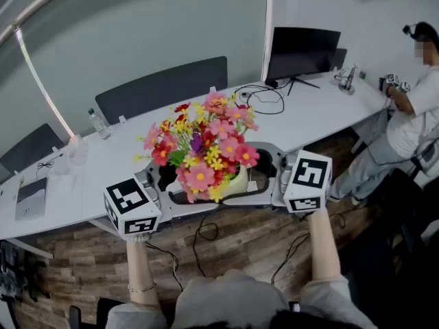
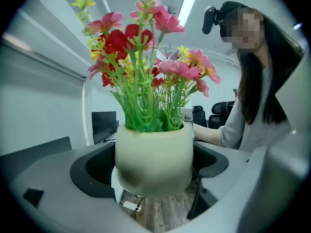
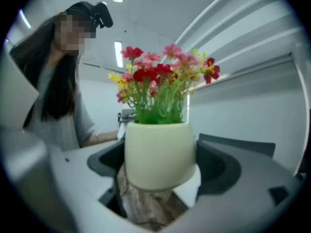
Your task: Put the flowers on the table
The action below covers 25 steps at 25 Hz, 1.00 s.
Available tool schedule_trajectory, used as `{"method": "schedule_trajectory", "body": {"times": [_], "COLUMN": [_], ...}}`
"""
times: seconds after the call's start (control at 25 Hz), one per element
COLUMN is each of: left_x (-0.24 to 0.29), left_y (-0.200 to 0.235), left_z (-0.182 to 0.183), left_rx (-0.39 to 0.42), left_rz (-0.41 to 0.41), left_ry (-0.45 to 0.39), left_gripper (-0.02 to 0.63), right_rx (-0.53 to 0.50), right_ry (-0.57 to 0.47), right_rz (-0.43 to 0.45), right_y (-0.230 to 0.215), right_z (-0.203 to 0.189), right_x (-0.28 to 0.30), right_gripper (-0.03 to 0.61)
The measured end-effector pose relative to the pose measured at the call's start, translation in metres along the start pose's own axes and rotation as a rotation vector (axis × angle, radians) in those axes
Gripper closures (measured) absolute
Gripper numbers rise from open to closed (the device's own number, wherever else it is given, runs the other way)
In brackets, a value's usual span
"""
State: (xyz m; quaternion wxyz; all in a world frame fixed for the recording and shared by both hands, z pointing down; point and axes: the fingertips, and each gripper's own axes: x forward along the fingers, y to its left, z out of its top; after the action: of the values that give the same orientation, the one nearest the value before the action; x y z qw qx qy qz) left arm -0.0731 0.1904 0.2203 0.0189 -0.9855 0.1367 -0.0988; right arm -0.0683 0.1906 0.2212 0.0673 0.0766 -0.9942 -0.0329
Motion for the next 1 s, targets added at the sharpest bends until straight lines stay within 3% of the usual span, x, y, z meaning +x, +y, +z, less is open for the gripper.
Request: {"method": "schedule_trajectory", "body": {"times": [1.0], "left_x": [0.015], "left_y": [-0.003], "left_z": [-0.01], "left_rx": [-0.021], "left_rz": [0.025], "left_ry": [-0.008], "left_gripper": [0.141], "right_rx": [-0.005], "right_ry": [0.004], "right_rz": [0.034], "right_y": [-0.001], "right_z": [-0.013], "right_x": [-0.012], "right_gripper": [0.133]}}
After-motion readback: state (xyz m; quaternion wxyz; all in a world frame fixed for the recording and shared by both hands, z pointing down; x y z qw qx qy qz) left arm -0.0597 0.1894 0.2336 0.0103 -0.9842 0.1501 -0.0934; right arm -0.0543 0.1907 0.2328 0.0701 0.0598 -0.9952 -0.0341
